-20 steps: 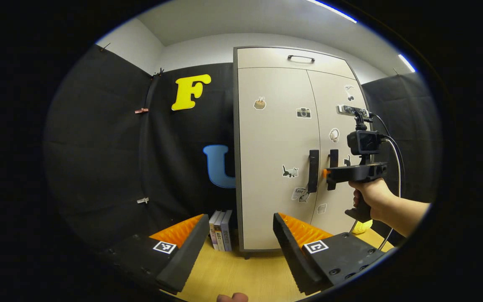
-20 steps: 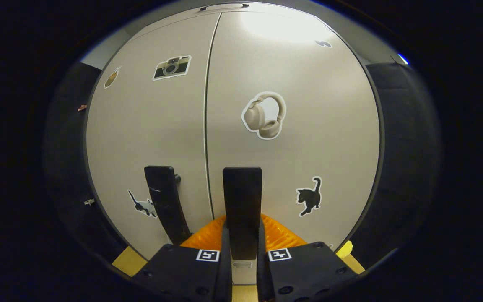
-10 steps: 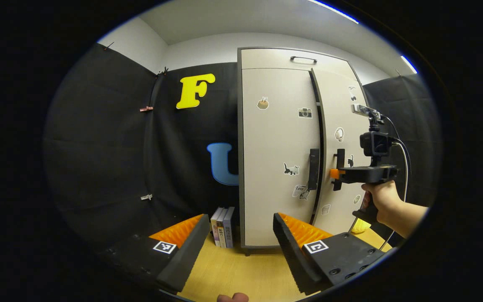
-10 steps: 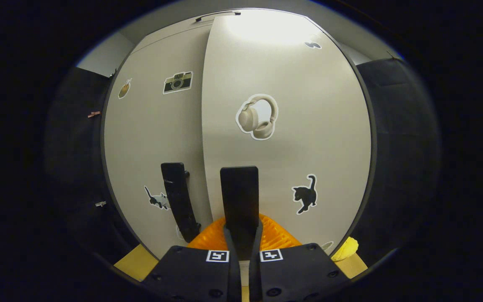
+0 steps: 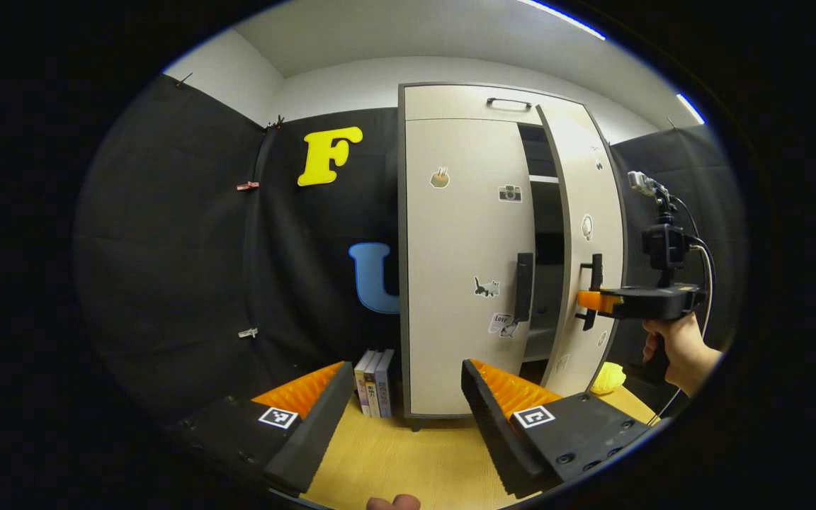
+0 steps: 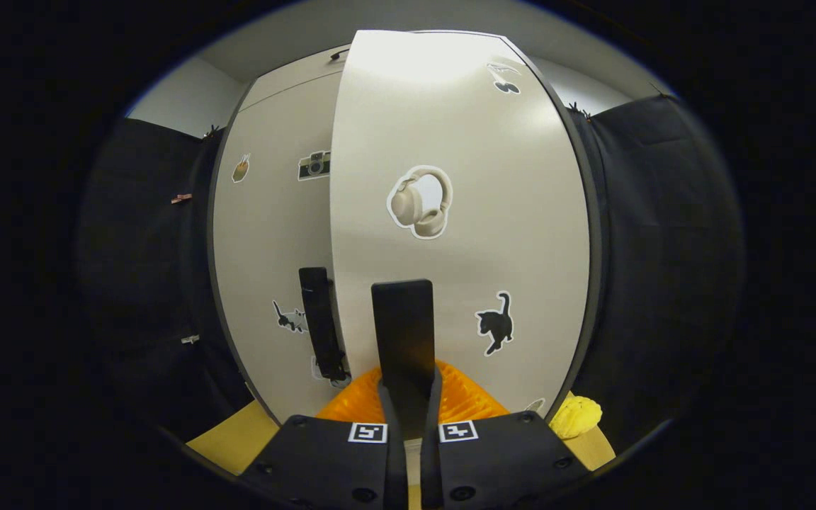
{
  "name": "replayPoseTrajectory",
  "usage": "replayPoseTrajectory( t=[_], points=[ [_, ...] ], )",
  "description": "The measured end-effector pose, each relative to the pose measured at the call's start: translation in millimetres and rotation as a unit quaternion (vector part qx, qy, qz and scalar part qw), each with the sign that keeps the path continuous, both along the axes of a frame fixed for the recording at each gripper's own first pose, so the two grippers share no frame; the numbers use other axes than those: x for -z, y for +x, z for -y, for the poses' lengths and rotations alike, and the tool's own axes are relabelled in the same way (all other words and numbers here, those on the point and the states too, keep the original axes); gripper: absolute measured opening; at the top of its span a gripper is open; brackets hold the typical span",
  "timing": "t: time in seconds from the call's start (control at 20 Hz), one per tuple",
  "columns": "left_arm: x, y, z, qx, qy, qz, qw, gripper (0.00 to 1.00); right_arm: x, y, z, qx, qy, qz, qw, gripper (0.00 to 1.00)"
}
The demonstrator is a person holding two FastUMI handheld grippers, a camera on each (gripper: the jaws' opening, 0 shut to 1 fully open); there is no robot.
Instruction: Open the right door of the double-door shoe cabinet with the right hand, and open the left door with the left hand.
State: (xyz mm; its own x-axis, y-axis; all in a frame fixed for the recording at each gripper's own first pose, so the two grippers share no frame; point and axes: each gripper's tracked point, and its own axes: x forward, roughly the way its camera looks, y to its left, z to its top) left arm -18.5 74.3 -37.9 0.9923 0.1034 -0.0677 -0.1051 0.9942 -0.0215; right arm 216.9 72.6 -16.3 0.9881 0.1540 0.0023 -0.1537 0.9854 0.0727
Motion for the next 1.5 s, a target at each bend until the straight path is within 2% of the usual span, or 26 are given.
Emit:
replayPoseTrajectory(
  t=[0.55,0.6,0.7,0.8,0.95,1.0,1.05,1.25,1.5],
  points=[
    [2,-1,8,-0.001,-0.003,-0.004,1.000,0.95,-3,-21,28,-0.005,0.018,0.012,1.000,0.11],
    [2,-1,9,0.001,-0.003,-0.004,1.000,0.92,-2,-24,30,-0.005,0.017,0.010,1.000,0.11],
    [2,-2,14,0.004,-0.002,-0.004,1.000,0.95,-2,-27,34,-0.006,0.017,0.011,1.000,0.11],
    [3,-1,18,0.007,-0.002,-0.005,1.000,0.92,-3,-29,38,-0.005,0.014,0.010,1.000,0.11],
    [3,-1,27,0.014,-0.003,-0.006,1.000,0.95,-4,-34,44,-0.001,0.016,0.013,1.000,0.11],
    [2,-1,30,0.016,-0.002,-0.006,1.000,0.92,-3,-36,47,0.001,0.014,0.012,1.000,0.11],
    [2,-1,34,0.019,-0.001,-0.005,1.000,0.95,-3,-38,50,0.003,0.013,0.012,1.000,0.11],
    [3,1,51,0.031,0.001,-0.005,0.999,0.92,1,-48,68,0.007,-0.005,0.008,1.000,0.11],
    [0,5,77,0.051,0.005,-0.004,0.999,0.94,2,-56,88,0.004,-0.009,0.001,1.000,0.11]
  ],
)
